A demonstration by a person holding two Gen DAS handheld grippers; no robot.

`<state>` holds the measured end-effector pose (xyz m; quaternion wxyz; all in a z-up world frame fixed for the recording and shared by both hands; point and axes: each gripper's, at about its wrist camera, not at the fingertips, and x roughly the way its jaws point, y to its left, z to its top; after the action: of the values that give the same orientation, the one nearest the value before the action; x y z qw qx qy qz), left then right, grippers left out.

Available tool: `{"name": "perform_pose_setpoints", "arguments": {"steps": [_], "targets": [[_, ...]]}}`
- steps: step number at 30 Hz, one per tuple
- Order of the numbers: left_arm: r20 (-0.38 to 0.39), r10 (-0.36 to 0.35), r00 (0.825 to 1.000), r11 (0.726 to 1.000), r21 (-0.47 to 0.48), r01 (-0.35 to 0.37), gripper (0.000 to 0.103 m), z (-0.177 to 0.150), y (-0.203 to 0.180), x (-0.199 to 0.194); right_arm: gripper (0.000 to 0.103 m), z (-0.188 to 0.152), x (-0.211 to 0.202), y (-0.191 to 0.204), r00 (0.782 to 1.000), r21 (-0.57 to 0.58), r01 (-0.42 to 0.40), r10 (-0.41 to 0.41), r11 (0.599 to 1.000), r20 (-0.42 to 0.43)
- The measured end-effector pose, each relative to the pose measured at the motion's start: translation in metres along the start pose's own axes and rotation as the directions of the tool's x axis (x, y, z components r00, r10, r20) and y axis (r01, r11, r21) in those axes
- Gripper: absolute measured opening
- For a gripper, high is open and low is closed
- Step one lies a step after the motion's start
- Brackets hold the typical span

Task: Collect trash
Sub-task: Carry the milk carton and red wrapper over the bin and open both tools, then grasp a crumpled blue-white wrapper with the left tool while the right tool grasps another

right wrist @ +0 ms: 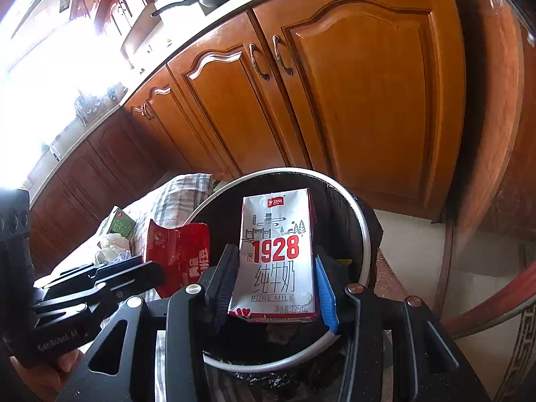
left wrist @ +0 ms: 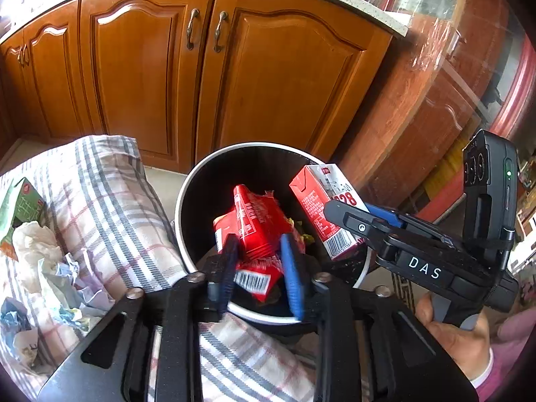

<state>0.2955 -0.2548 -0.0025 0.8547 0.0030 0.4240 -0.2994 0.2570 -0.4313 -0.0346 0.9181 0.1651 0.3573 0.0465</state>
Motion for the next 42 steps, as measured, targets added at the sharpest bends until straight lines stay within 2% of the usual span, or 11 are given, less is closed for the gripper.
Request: {"name": "perform_pose_setpoints", "arguments": {"steps": [2,4,5,7,9,13,17,21,30,42], "targets": [[-0.005,0.0,1.0,1.0,-0.008,0.0,0.034,0.0,0.0,0.0,0.047,0.002,0.002,-0.004,1.0,0.005,-0.005,0.005,1.0,-0.005],[-0.007,0.012,1.0,1.0,-0.015,-0.012,0.057,-0.001,0.0,-0.001,0.048,0.003,0.002,-0.007,1.0,0.019,-0.017,0.017,1.0,-0.009],[0.003,0.016,1.0,1.0,-0.016,-0.016,0.058,-0.001,0.0,-0.003,0.05,0.004,0.003,-0.007,1.0,0.024,-0.016,0.016,1.0,-0.01],[0.015,0.015,1.0,1.0,-0.017,-0.015,0.058,-0.006,0.002,-0.009,0.061,0.005,0.002,-0.008,1.0,0.033,-0.025,0.025,0.999,-0.007],[0.023,0.018,1.0,0.999,-0.028,-0.018,0.059,-0.011,0.006,-0.016,0.067,0.004,-0.003,-0.009,0.999,0.038,-0.033,0.033,0.999,0.004],[0.055,0.033,0.998,0.998,-0.056,-0.03,0.065,-0.03,0.017,-0.036,0.087,-0.002,-0.013,-0.006,0.998,0.053,-0.059,0.057,0.997,0.029],[0.081,0.057,0.995,0.994,-0.1,-0.049,0.069,-0.054,0.032,-0.059,0.096,-0.014,-0.025,0.005,0.996,0.059,-0.079,0.076,0.995,0.047],[0.105,0.099,0.99,0.985,-0.149,-0.083,0.074,-0.079,0.052,-0.083,0.099,-0.028,-0.034,0.022,0.993,0.054,-0.107,0.104,0.993,0.05],[0.133,0.194,0.972,0.952,-0.264,-0.154,0.074,-0.124,0.099,-0.128,0.099,-0.051,-0.039,0.079,0.987,-0.036,-0.156,0.157,0.987,0.038],[0.122,0.258,0.958,0.906,-0.374,-0.197,0.074,-0.156,0.149,-0.153,0.099,-0.072,-0.015,0.136,0.974,-0.091,-0.224,0.221,0.97,-0.046]]}}
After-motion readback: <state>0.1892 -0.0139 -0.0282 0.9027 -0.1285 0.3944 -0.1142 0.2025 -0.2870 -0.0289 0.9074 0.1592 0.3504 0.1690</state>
